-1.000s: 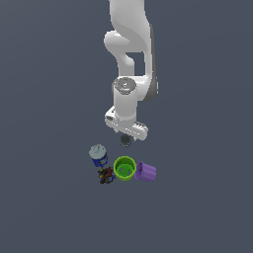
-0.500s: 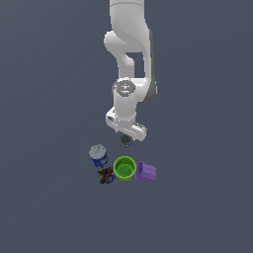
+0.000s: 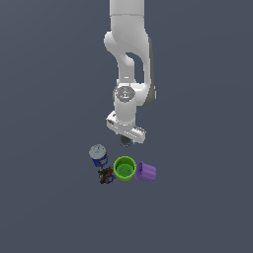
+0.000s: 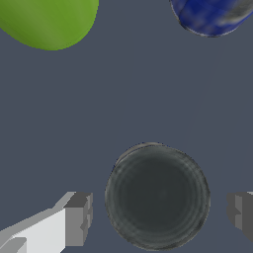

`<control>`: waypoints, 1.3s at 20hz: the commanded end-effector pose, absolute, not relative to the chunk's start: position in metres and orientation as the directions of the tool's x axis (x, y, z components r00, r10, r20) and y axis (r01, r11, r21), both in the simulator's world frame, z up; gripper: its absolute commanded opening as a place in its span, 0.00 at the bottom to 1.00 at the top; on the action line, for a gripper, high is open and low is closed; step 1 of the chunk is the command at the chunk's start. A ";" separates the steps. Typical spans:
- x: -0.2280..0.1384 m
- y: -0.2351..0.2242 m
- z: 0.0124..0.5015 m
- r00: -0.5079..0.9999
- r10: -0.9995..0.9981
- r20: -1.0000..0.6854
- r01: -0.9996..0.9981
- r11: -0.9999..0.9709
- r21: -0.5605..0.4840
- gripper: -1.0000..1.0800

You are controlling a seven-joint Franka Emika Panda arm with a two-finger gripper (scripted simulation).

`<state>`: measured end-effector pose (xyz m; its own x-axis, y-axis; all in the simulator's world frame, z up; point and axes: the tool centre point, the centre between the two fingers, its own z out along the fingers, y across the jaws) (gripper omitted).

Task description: Pick up a designated object from a clutter of objects.

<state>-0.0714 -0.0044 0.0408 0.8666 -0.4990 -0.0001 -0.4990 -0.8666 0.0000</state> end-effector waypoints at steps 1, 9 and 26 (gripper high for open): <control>-0.072 -0.004 0.029 0.866 -0.500 0.000 -0.500 -0.866 0.000 0.96; -0.072 -0.004 0.014 0.866 -0.500 0.000 -0.500 -0.866 0.000 0.96; -0.073 -0.006 0.022 0.866 -0.500 0.001 -0.500 -0.866 -0.001 0.00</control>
<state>-0.0732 -0.0050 0.0186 0.8663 -0.4996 -0.0004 -0.4996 -0.8663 -0.0004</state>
